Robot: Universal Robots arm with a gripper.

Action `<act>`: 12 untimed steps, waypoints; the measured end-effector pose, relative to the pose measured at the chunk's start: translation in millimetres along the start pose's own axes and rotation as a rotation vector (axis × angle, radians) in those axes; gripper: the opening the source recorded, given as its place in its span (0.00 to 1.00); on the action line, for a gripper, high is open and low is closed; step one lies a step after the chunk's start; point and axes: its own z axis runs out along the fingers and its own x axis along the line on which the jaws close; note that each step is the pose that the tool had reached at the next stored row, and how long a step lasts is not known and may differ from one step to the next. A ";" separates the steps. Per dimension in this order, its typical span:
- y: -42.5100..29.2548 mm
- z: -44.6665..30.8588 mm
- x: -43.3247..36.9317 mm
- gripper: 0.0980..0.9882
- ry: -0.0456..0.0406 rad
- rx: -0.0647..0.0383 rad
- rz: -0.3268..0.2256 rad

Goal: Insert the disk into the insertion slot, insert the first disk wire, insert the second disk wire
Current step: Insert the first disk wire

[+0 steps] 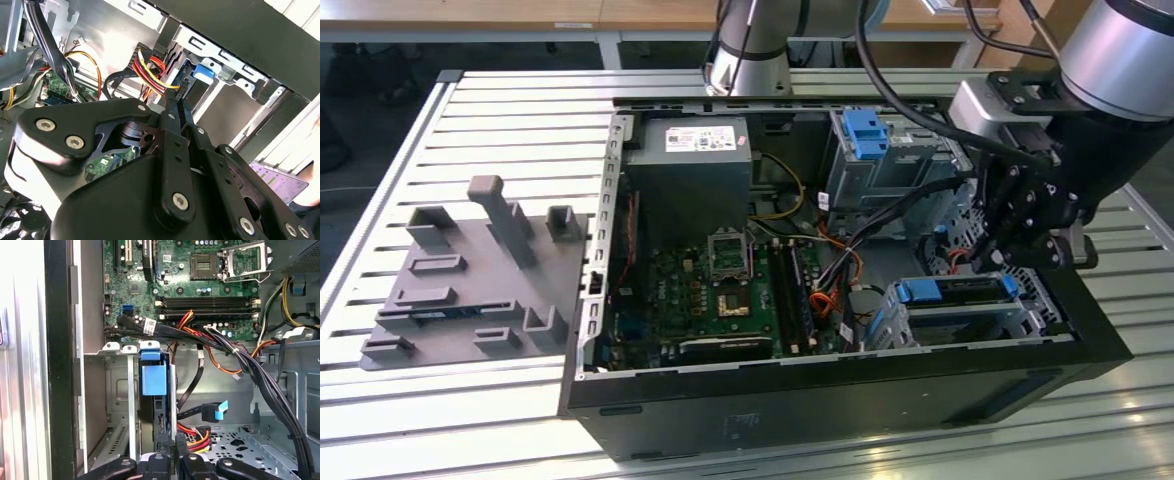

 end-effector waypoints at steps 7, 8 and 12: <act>0.9 0.6 0.6 0.07 -0.0003 0.003 -0.002; 0.9 0.6 0.6 0.07 -0.0003 0.003 -0.002; 0.9 1.0 0.8 0.07 -0.0004 0.003 -0.002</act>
